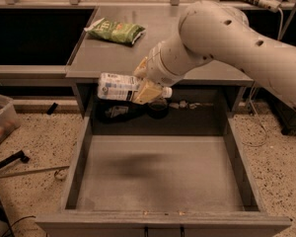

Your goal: Place blue plastic bottle into top drawer

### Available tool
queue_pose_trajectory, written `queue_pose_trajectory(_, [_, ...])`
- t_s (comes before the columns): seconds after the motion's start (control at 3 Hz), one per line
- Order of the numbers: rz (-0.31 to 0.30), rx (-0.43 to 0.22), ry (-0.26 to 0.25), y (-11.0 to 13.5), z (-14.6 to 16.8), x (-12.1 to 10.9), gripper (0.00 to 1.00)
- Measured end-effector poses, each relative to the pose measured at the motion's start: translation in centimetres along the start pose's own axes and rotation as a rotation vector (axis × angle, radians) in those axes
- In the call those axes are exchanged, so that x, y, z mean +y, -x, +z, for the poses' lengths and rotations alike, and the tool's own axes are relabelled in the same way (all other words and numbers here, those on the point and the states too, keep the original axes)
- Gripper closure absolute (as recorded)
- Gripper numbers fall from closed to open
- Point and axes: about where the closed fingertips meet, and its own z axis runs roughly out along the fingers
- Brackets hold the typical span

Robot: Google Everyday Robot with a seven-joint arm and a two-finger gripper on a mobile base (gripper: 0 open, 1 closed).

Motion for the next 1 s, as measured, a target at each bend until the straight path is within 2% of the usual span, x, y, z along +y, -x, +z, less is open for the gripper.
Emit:
queue_pose_trajectory(0.33, [0.065, 0.09, -0.024, -1.2, -3.0, 2.5, 1.0])
queue_pose_trajectory(0.67, [0.144, 0.098, -0.025, -3.5, -2.1, 5.8, 1.0])
queue_pose_trajectory(1.0, [0.227, 0.042, -0.027, -5.9, 1.7, 7.5, 1.0])
